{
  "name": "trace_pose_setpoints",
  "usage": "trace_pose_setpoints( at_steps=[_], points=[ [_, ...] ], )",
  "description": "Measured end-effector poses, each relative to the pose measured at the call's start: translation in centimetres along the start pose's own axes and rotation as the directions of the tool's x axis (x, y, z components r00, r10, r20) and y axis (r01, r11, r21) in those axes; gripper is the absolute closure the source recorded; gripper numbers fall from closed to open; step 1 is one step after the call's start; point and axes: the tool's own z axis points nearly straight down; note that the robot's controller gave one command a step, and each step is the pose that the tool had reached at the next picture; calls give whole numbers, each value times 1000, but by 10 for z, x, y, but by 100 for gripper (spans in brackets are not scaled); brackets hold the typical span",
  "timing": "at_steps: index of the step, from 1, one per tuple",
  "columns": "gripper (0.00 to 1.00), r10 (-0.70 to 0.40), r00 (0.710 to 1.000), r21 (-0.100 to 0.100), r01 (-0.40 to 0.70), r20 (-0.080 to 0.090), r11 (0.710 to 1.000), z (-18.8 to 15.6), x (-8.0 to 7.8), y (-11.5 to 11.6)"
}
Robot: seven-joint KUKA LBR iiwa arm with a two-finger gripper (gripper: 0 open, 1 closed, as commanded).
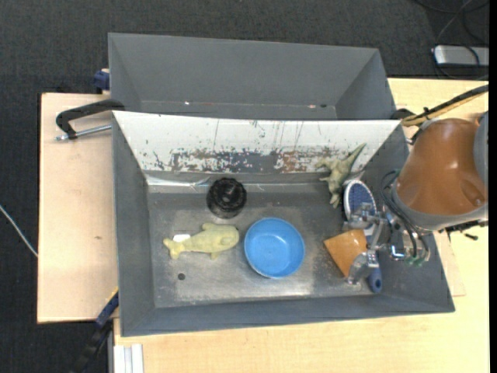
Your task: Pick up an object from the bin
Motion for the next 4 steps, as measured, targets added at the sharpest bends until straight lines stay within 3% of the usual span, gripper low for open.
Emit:
trace_pose_setpoints(
  at_steps=[1,2,3,4],
  points=[
    [0,37,999,-8,-37,5,999,28,-12,-4],
    [0,116,993,-6,-116,12,993,31,-7,-4],
    [100,116,993,-7,-116,11,993,31,-6,-4],
    [100,115,993,0,-115,7,993,-51,-10,-3]
  ],
)
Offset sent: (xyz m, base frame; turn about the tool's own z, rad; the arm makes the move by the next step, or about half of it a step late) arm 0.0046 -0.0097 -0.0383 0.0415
